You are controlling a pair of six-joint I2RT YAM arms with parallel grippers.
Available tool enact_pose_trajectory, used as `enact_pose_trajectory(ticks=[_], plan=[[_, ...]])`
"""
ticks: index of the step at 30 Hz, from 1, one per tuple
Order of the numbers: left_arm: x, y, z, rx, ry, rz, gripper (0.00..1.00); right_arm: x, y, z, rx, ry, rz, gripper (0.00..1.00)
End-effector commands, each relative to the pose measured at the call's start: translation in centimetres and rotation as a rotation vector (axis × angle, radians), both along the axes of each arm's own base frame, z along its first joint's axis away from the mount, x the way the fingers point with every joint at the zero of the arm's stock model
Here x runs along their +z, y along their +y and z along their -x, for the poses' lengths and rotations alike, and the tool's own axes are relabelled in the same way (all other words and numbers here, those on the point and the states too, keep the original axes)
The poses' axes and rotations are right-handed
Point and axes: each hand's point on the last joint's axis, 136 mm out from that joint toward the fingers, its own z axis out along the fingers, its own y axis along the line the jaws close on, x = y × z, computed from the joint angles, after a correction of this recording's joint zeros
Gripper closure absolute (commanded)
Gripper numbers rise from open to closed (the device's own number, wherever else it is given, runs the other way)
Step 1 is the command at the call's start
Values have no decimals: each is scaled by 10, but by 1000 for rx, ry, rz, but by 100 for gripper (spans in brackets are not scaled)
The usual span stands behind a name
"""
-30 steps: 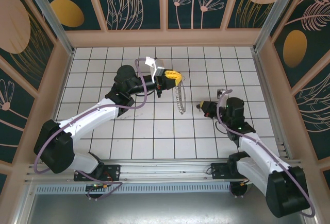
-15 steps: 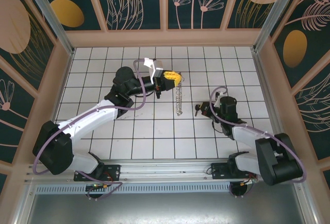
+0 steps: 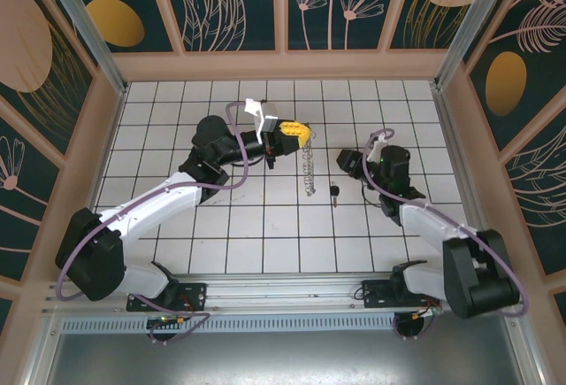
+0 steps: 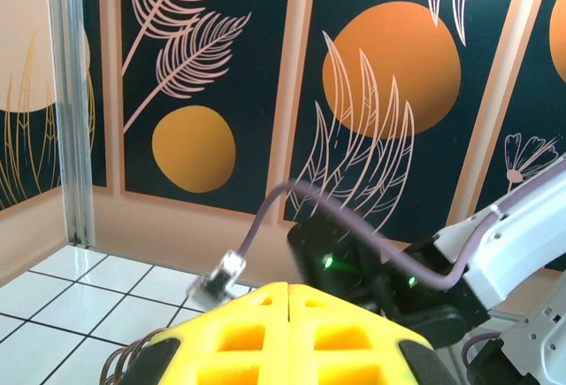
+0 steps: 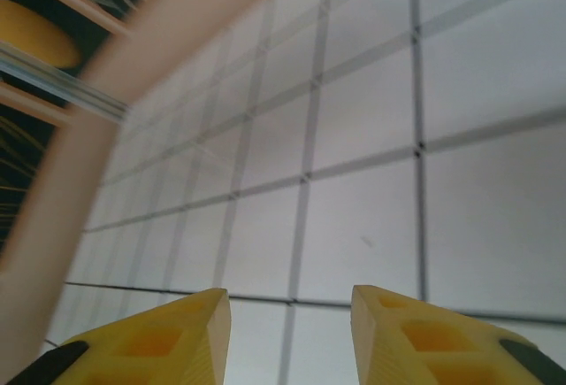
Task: Put the keys on the keyring
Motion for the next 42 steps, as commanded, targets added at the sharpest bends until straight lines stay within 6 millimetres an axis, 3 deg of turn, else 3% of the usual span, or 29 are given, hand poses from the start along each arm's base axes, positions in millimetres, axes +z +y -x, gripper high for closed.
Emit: enact_pose_trajectory(ticks=[1,7,10,15,24,42], plan=[[26,6,9,-1,-57,81,100,78,3,3,57,-215,-81,58],[30,5,8,-5,-45,110,100,163,11,42,221,-529,-175,57],[30,5,7,-9,-37,117,100,189,20,65,326,-633,-211,57],[30,4,6,-16,-31,119,100,215,31,90,436,-728,-259,54],[31,2,6,-27,-24,126,100,237,65,113,580,-797,-264,52],[32,1,6,-33,-24,130,100,233,81,108,620,-781,-283,58]])
